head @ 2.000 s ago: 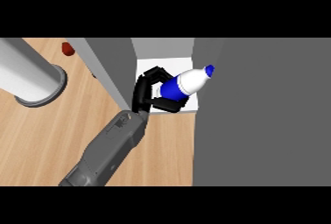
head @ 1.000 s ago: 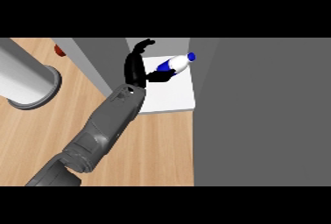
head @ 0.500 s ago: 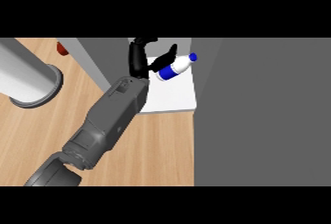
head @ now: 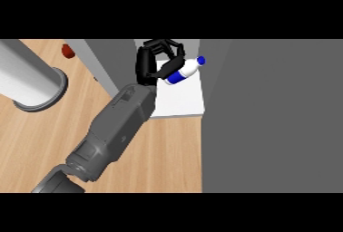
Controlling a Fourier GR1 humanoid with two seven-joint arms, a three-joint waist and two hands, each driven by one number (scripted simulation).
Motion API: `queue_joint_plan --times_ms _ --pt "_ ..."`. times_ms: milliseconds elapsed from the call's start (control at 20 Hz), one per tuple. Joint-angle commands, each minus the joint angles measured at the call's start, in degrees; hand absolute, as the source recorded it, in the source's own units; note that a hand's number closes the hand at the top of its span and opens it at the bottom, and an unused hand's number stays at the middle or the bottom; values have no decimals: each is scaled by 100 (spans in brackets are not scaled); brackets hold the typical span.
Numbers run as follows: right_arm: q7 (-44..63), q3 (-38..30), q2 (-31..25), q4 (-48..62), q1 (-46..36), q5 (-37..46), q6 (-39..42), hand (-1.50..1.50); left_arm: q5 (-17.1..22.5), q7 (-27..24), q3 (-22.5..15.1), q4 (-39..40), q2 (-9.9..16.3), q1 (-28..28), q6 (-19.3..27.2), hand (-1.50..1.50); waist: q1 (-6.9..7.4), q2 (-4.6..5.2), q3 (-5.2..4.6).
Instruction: Pick up the bottled water, place it into the cabinet and close the cabinet
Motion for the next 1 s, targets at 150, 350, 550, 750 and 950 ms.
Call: queue_joint_plan --times_ms 150,350,550,750,950 --pt "467 105 102 -744 37 -151 -220 -150 624 237 -914 -1187 -6 940 -611 150 146 -84 0" --pt "615 470 55 -1133 392 123 -228 -150 1007 559 -1364 -2021 -6 1241 -1051 -150 164 -116 -9" --pt "422 443 122 -1009 507 102 -285 -150 1146 556 -1933 -2953 -6 2301 -1185 -150 304 -130 -2" --pt "309 848 311 -982 637 580 -460 -150 854 836 -2480 -4057 121 3197 -765 -150 429 -174 1" --pt "232 707 105 -1238 870 508 -413 -150 778 595 -2704 -5021 426 4243 -441 -150 444 -168 0"
